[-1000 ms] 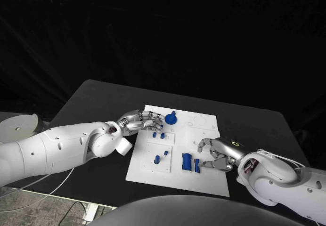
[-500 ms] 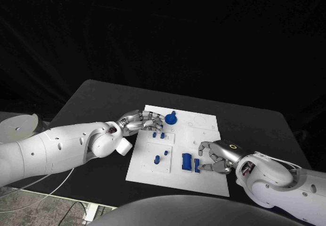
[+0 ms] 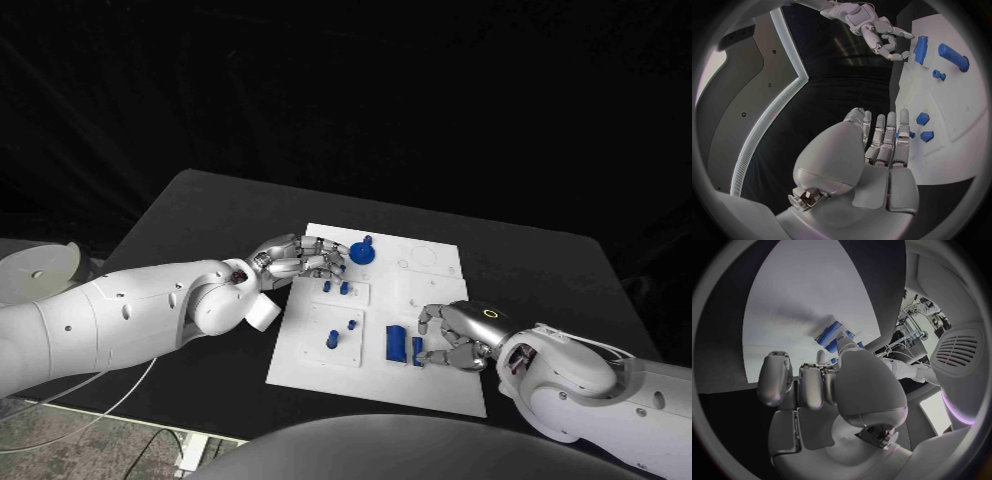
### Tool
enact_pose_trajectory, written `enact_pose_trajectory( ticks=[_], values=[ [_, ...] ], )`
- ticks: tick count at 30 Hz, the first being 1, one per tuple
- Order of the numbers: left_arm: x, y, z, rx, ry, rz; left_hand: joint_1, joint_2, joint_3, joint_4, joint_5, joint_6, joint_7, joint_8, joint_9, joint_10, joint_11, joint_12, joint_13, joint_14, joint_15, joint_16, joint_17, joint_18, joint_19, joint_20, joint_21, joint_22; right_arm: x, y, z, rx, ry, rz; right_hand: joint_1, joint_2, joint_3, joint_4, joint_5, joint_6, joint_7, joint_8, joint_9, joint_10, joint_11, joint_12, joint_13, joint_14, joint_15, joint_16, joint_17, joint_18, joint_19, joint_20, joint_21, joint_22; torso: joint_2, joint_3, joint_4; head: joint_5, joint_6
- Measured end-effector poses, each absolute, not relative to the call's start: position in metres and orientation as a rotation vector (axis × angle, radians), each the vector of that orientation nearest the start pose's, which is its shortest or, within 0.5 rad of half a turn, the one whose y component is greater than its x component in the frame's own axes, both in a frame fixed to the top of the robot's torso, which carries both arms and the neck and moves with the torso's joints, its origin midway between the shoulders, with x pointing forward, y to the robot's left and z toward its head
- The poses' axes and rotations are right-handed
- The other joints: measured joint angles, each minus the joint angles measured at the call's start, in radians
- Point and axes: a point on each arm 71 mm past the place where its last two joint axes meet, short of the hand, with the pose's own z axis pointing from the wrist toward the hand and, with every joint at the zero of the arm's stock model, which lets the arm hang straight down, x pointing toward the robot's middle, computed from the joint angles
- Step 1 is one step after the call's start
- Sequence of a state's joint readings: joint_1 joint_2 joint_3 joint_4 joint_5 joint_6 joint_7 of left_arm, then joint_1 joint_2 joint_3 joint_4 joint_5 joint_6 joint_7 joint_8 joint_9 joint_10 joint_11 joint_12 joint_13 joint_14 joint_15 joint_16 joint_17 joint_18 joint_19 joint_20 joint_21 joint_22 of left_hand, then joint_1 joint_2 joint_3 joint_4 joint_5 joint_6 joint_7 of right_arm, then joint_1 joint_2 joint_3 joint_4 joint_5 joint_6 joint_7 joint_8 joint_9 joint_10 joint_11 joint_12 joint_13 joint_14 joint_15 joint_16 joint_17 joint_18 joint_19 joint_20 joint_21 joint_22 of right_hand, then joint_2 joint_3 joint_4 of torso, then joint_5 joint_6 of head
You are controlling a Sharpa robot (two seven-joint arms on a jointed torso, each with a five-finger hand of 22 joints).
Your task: Assemble the parts on the task board
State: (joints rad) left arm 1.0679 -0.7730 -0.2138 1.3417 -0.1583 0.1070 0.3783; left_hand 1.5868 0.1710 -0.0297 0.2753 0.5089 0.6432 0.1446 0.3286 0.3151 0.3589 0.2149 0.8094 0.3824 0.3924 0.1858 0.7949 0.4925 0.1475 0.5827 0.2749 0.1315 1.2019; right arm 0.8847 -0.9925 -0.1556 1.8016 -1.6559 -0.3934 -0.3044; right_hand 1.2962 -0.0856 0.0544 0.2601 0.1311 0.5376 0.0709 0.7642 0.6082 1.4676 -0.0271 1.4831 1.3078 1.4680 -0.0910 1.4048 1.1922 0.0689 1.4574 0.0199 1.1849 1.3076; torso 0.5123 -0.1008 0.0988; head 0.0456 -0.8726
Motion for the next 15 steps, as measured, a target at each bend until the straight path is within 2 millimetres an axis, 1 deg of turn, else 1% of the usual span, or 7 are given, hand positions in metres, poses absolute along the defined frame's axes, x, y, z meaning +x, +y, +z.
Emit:
enact_pose_trajectory(
  ticks=[2, 3, 8, 10, 11, 14, 15],
  values=[
    [0.4445, 0.2064, -0.3105, -1.026, 1.934, -1.644, 0.0, 0.0, 0.0, 0.0, 0.0, 0.0, 0.0, 0.0, -0.001, 0.0, 0.0, 0.0, 0.0, 0.0, 0.0, 0.0, 0.0, 0.0, 0.0, 0.0, 0.0, 0.0, 0.3336, -0.1985, -0.3169, -0.167, 1.968, 0.6, -0.003, 0.004, 0.0, 0.0, 0.012, 0.009, 0.009, -0.027, -0.026, -0.002, 0.005, 0.004, 0.0, -0.004, 0.004, 0.0, 0.002, 0.0, -0.004, 0.004, 0.0, 0.0, 0.0, -0.0001, 0.0001, 0.0, 0.0],
    [0.4445, 0.2064, -0.3105, -1.026, 1.934, -1.644, 0.0, 0.0, 0.0, 0.0, 0.0, 0.0, 0.0, 0.0, -0.001, 0.0, 0.0, 0.0, 0.0, 0.0, 0.0, 0.0, 0.0, 0.0, 0.0, 0.0, 0.0, 0.0, 0.3337, -0.1984, -0.3172, -0.167, 1.97, 0.6, 0.002, 0.012, 0.0, 0.0, 0.016, 0.017, 0.009, -0.041, -0.041, -0.002, 0.005, 0.004, 0.0, -0.004, 0.004, 0.0, 0.004, 0.0, -0.004, 0.004, 0.0, 0.0, 0.0, -0.0001, 0.0001, 0.0, 0.0],
    [0.4444, 0.2062, -0.3108, -1.026, 1.935, -1.644, 0.0, 0.0, 0.002, -0.002, 0.0, 0.0, 0.0, 0.0, -0.001, 0.0, 0.0, 0.0, 0.0, 0.0, 0.0, 0.0, 0.0, 0.0, 0.0, 0.0, 0.0, 0.001, 0.3339, -0.1973, -0.3188, -0.165, 1.981, 0.602, 0.007, 0.017, 0.0, 0.0, 0.024, 0.057, 0.014, -0.104, -0.101, -0.002, 0.005, 0.004, 0.0, 0.0, 0.007, 0.0, 0.006, 0.0, -0.004, 0.004, 0.0, 0.0, 0.0, -0.0001, 0.0003, 0.0, 0.0],
    [0.4444, 0.2063, -0.3108, -1.026, 1.935, -1.644, 0.0, 0.0, 0.003, -0.003, 0.0, 0.0, 0.0, 0.0, -0.001, 0.0, 0.0, 0.0, -0.001, 0.0, 0.0, 0.0, 0.0, 0.0, 0.0, 0.0, 0.0, 0.001, 0.3338, -0.1972, -0.3197, -0.164, 1.988, 0.602, 0.006, 0.018, 0.0, 0.0, 0.024, 0.066, 0.015, -0.118, -0.114, -0.002, 0.012, 0.004, 0.0, 0.0, 0.007, 0.0, 0.006, 0.0, -0.003, 0.004, 0.0, 0.0, 0.0, -0.0001, 0.0002, 0.001, 0.0],
    [0.4444, 0.2063, -0.3108, -1.026, 1.935, -1.643, 0.0, 0.0, 0.003, -0.003, 0.0, 0.0, 0.0, 0.0, -0.001, 0.0, 0.0, 0.0, -0.001, 0.0, 0.0, 0.0, 0.0, 0.0, 0.0, 0.0, 0.0, 0.001, 0.3338, -0.1972, -0.3201, -0.164, 1.991, 0.602, 0.0, 0.024, 0.0, 0.0, 0.024, 0.075, 0.015, -0.124, -0.12, -0.002, 0.012, 0.004, 0.0, 0.0, 0.007, 0.0, 0.007, 0.0, 0.0, 0.007, 0.0, 0.0, 0.0, -0.0001, 0.0003, 0.001, 0.0],
    [0.4444, 0.2065, -0.3109, -1.027, 1.935, -1.643, 0.0, 0.0, 0.003, -0.003, 0.0, 0.0, 0.0, 0.0, -0.001, 0.0, 0.0, 0.0, -0.001, 0.0, 0.0, 0.0, 0.0, 0.0, 0.0, 0.0, 0.0, 0.001, 0.3338, -0.1971, -0.3208, -0.164, 2.002, 0.599, 0.0, 0.024, 0.0, 0.0, 0.024, 0.091, 0.016, -0.139, -0.134, -0.002, 0.012, 0.008, 0.0, 0.0, 0.007, 0.0, 0.007, 0.0, 0.0, 0.007, 0.0, 0.0, 0.0, -0.0001, 0.0003, 0.002, 0.0],
    [0.4444, 0.2065, -0.311, -1.027, 1.935, -1.643, 0.0, 0.0, 0.003, -0.003, 0.0, 0.0, 0.0, 0.0, -0.001, 0.0, 0.0, 0.0, -0.001, 0.0, 0.0, 0.0, 0.0, 0.0, 0.0, 0.0, 0.0, 0.001, 0.3339, -0.1971, -0.3209, -0.164, 2.004, 0.599, 0.0, 0.024, 0.0, 0.0, 0.024, 0.096, 0.015, -0.143, -0.137, -0.002, 0.012, 0.008, 0.0, -0.003, 0.01, 0.0, 0.008, 0.0, 0.0, 0.007, 0.0, 0.0, 0.0, -0.0001, 0.0002, 0.002, 0.0]
  ],
)
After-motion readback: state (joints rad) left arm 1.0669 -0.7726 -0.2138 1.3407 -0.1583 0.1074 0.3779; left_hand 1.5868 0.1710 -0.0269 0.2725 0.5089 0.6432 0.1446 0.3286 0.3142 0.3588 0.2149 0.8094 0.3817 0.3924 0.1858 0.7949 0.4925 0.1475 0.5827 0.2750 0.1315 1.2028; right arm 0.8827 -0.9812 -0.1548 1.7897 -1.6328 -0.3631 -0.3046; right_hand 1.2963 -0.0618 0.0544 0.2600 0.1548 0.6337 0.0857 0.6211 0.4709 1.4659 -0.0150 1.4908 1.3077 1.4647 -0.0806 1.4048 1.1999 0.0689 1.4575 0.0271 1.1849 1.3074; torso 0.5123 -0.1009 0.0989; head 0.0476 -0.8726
